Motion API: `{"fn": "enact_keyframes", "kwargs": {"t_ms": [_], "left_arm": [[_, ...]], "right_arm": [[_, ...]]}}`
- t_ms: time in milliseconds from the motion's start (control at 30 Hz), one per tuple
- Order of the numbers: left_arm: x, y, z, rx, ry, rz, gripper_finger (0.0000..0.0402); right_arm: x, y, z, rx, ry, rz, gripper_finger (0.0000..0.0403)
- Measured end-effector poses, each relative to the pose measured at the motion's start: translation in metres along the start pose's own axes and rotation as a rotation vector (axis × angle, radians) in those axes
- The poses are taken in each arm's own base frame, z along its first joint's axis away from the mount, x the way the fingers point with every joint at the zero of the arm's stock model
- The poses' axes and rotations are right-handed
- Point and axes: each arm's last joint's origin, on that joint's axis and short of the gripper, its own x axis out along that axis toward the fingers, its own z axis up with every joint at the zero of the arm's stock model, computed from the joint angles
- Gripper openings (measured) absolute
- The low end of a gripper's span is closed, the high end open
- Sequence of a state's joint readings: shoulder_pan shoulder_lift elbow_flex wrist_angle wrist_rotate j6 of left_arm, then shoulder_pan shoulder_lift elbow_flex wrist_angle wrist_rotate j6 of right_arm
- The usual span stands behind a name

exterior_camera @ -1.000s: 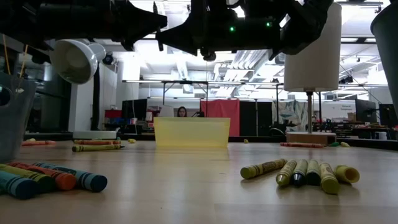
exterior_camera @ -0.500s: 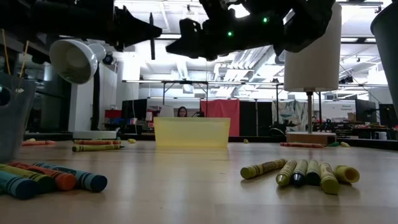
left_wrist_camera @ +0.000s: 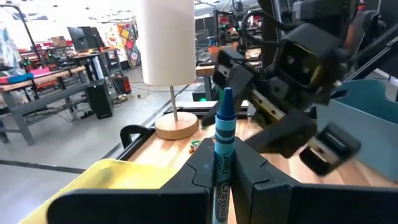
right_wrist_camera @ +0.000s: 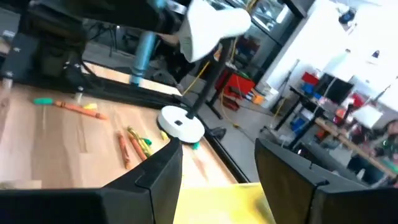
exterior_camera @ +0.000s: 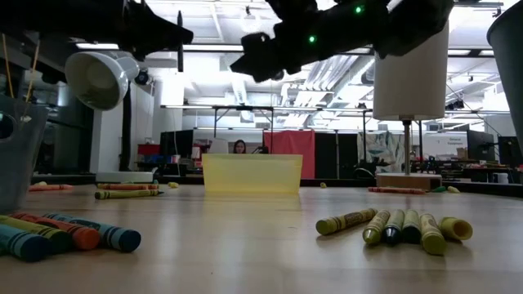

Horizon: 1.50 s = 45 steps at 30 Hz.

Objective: Sort crayons
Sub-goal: Put the blue crayon into the black bin

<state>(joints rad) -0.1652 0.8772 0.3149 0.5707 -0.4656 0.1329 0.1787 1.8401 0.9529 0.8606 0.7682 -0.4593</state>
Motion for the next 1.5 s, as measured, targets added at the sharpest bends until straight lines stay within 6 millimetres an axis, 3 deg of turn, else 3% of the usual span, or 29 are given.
{"fn": "enact_keyframes", "kwargs": {"t_ms": [367, 567, 867, 1000, 1133, 1267, 1500], "left_arm": [[-0.008, -0.006, 0.002, 0.041, 0.013, 0.021, 0.0009], [-0.014, -0.023, 0.011, -0.083, 0.044, -0.098, 0.0009], [-0.034, -0.078, 0.055, -0.043, 0.468, -0.346, 0.0005], [-0.045, -0.109, 0.061, -0.012, 0.750, -0.415, 0.0005], [-0.054, -0.138, 0.054, 0.013, 1.066, -0.342, 0.0005], [-0.060, -0.167, 0.033, 0.046, 1.315, -0.293, 0.0004], [-0.066, -0.191, -0.009, 0.122, 1.500, -0.243, 0.0004]], "right_arm": [[-0.023, -0.030, 0.015, 0.050, 0.170, 0.171, 0.0195], [-0.033, -0.040, 0.013, 0.027, 0.270, 0.178, 0.0195], [-0.028, -0.047, 0.005, 0.011, 0.327, 0.124, 0.0195], [-0.026, -0.049, 0.003, 0.023, 0.330, 0.159, 0.0195], [-0.025, -0.048, 0.003, 0.034, 0.323, 0.217, 0.0195], [-0.025, -0.048, 0.003, 0.042, 0.320, 0.229, 0.0195], [-0.025, -0.048, 0.003, 0.042, 0.319, 0.231, 0.0195]]}}
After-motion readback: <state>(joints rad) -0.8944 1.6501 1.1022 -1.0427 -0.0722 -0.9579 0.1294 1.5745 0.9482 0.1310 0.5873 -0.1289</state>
